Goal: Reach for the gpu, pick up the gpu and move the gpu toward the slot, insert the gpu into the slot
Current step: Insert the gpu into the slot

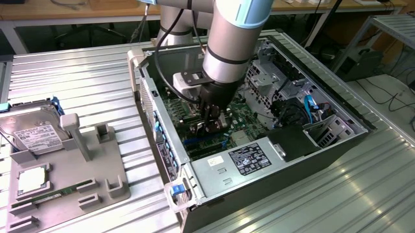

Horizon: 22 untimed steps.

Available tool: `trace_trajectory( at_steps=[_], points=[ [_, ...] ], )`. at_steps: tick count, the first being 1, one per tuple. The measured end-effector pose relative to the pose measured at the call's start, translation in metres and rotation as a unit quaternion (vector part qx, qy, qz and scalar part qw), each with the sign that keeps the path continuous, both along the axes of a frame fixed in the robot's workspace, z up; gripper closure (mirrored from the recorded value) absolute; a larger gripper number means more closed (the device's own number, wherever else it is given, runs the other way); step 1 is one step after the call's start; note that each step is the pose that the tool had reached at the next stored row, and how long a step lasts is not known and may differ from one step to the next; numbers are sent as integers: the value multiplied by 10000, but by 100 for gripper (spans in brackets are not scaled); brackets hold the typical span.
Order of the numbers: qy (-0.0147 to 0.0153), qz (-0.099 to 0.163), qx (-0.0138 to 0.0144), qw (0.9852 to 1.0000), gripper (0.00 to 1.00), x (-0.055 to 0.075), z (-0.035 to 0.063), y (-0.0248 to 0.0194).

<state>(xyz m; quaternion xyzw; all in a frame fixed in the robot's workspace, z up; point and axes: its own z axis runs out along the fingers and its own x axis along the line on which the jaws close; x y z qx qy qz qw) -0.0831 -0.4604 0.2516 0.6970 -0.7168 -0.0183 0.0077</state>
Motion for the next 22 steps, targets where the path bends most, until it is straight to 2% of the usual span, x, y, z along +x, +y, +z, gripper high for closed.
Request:
trace_trajectory(
  at_steps=[22],
  points=[
    [0, 0, 0, 10000, 73, -12, -10, 18]
  ],
)
